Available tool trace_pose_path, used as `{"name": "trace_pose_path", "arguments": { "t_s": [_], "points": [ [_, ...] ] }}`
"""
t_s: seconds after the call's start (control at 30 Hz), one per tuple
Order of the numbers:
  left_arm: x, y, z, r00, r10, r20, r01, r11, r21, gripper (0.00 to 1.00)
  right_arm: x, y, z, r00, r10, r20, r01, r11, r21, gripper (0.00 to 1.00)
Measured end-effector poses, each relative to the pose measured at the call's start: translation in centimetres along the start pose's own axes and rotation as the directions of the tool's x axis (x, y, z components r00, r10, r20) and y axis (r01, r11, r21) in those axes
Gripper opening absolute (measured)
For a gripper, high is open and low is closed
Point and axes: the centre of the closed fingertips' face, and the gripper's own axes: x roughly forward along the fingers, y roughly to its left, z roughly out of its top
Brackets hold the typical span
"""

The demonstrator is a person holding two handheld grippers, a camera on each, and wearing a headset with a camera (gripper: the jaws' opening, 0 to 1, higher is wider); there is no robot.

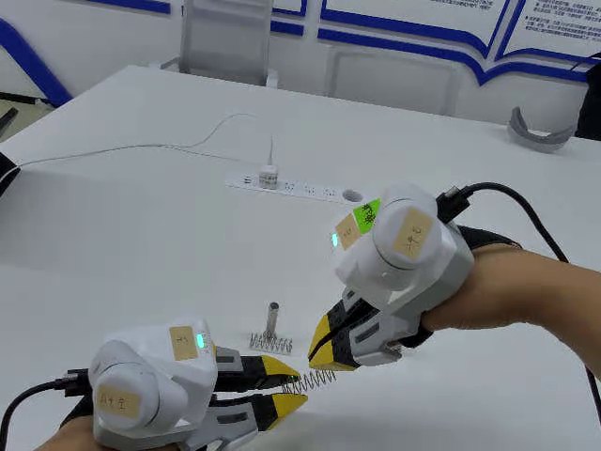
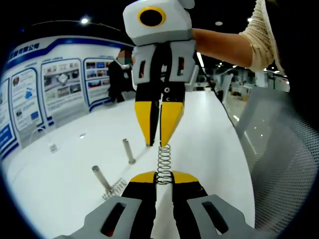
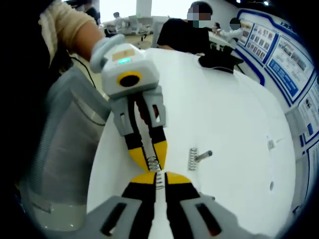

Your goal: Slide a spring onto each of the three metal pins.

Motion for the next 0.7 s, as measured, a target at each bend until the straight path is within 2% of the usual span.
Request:
{"name": "trace_pose_path", "arguments": {
  "t_s": [0.17, 0.43, 0.7],
  "points": [
    [-0.1, 0.3, 0.1, 1.0000, 0.008, 0.005, -0.008, 1.000, -0.002, 0.10, 0.6, 0.3, -1.2, 0.9993, 0.016, -0.035, -0.015, 1.000, 0.009, 0.14],
    [-0.2, 0.3, 0.4, 0.9998, 0.009, 0.017, -0.009, 1.000, 0.000, 0.10, 1.5, 0.7, -2.4, 0.9979, 0.035, -0.054, -0.034, 0.999, 0.020, 0.16],
    [-0.2, 0.4, 0.4, 0.9998, 0.009, 0.016, -0.009, 1.000, -0.002, 0.10, 0.8, 0.7, -1.7, 0.9988, 0.020, -0.045, -0.019, 1.000, 0.009, 0.12]
  ]
}}
